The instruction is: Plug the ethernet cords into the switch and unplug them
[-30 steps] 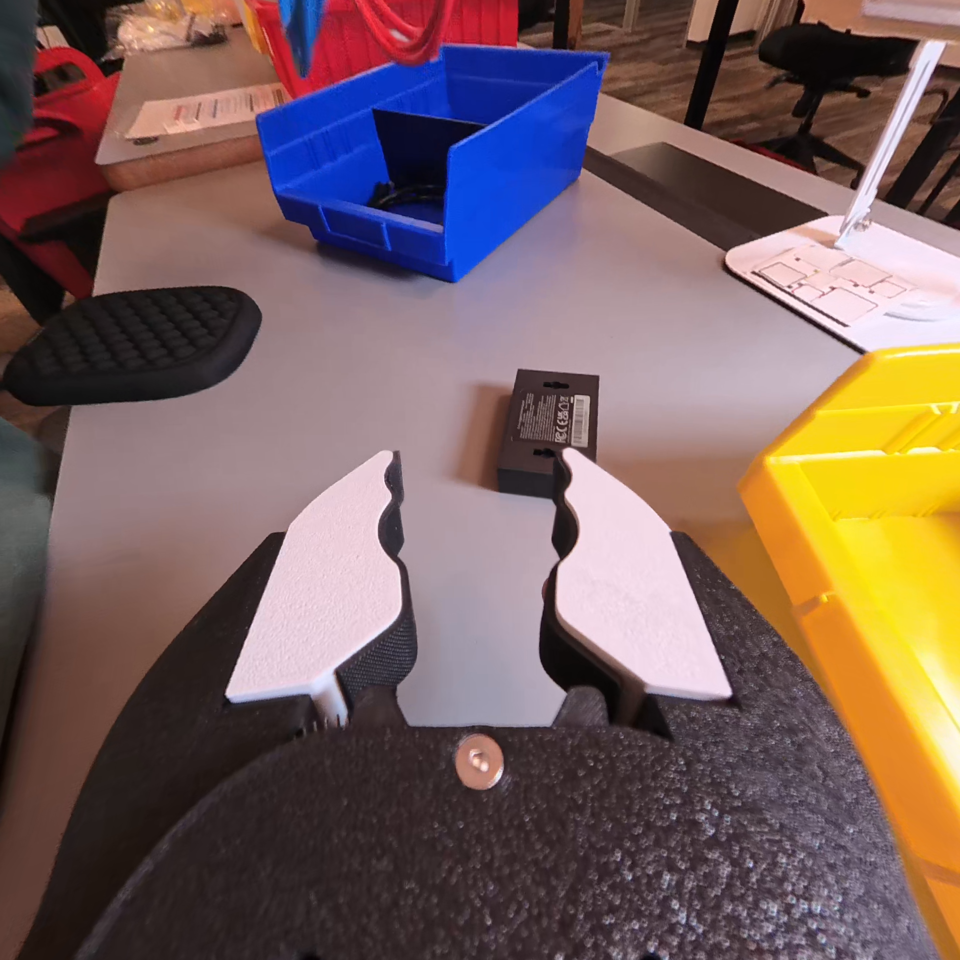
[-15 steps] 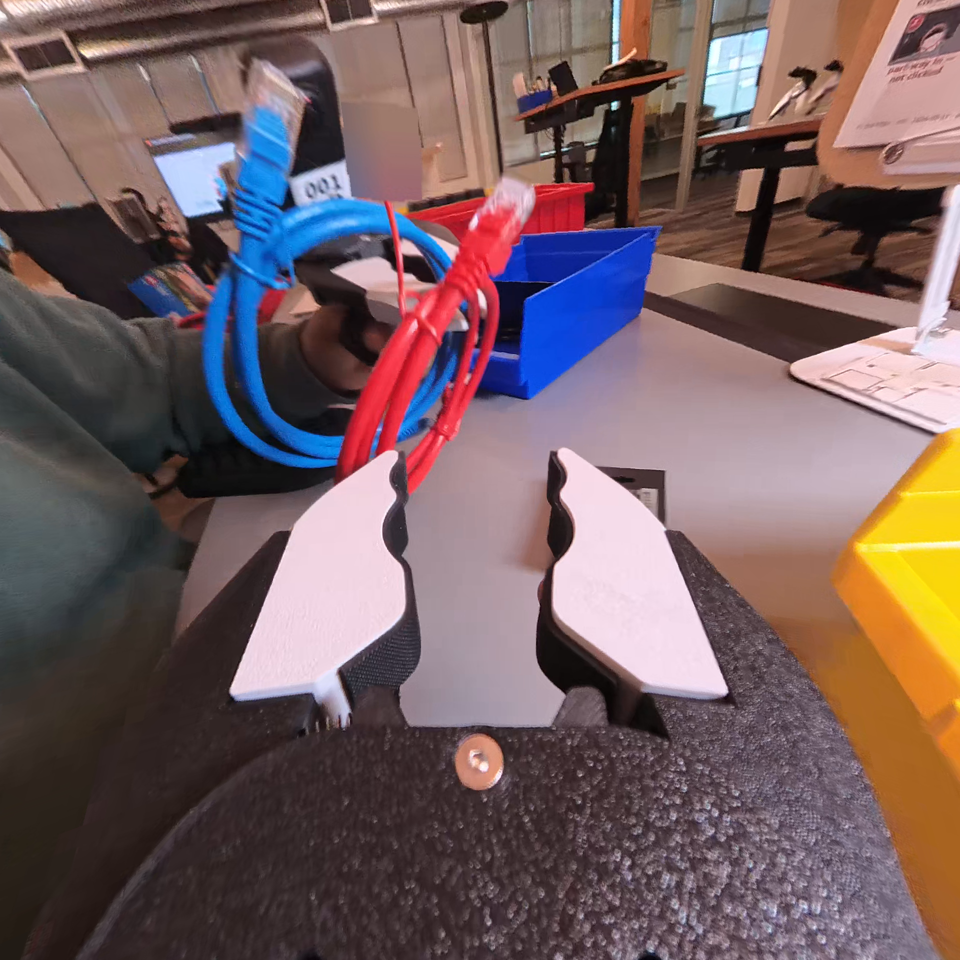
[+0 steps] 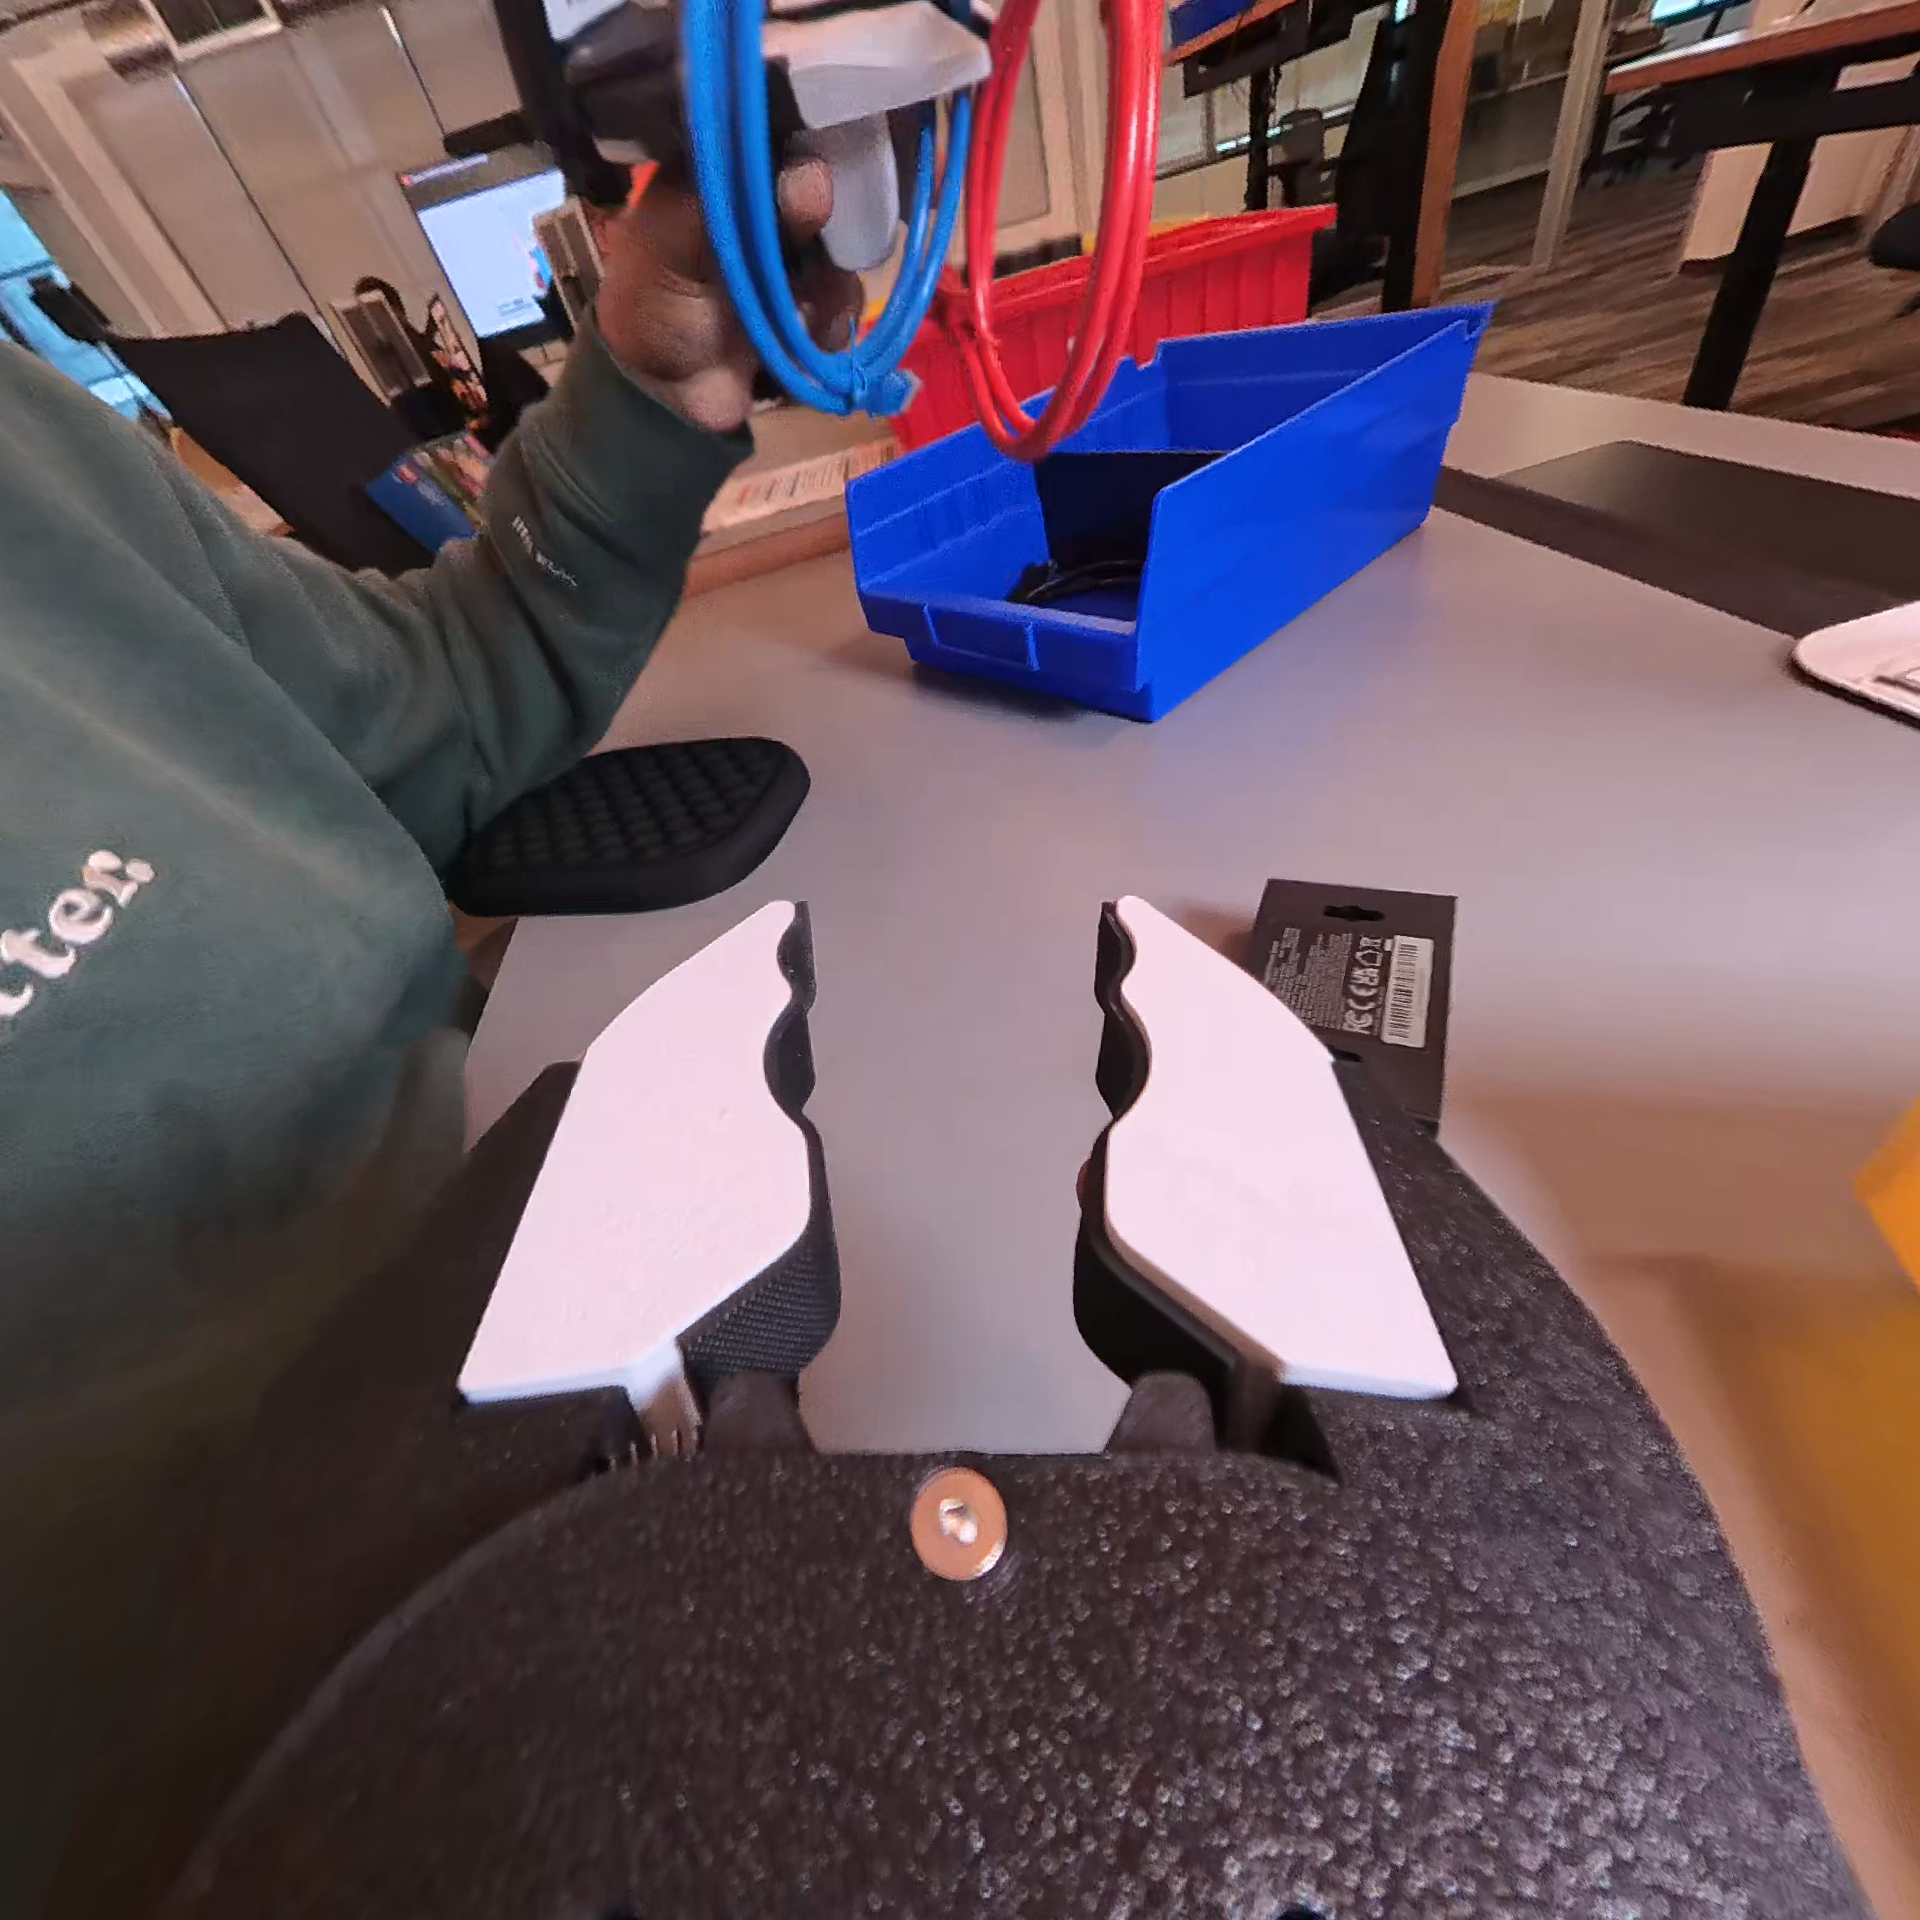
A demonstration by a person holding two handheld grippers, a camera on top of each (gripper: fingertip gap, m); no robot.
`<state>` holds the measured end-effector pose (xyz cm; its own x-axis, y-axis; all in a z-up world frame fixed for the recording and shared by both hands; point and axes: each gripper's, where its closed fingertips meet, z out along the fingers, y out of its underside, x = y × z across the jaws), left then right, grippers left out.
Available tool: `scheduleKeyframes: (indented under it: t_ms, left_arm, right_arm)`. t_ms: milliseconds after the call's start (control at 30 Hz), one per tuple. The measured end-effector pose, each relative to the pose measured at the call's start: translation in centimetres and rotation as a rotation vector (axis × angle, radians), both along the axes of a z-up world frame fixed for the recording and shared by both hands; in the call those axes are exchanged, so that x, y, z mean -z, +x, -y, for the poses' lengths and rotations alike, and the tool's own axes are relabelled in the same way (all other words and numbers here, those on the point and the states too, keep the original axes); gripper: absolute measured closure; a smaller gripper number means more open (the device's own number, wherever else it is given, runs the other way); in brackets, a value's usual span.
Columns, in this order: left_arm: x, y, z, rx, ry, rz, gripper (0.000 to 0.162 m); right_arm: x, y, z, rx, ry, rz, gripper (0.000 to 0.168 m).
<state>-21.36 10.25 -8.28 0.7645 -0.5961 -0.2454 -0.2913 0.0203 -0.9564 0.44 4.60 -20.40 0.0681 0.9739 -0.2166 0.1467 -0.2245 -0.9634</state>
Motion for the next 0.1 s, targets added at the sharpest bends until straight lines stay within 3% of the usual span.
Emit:
scheduleKeyframes:
  t_ms: [100]
  left_arm:
    - [-0.1,-6.6,-1.0,-0.196,-0.076,-0.171,0.156]
  right_arm:
    - [-0.5,0.6,-0.2,0.014,-0.009,-0.020,0.117]
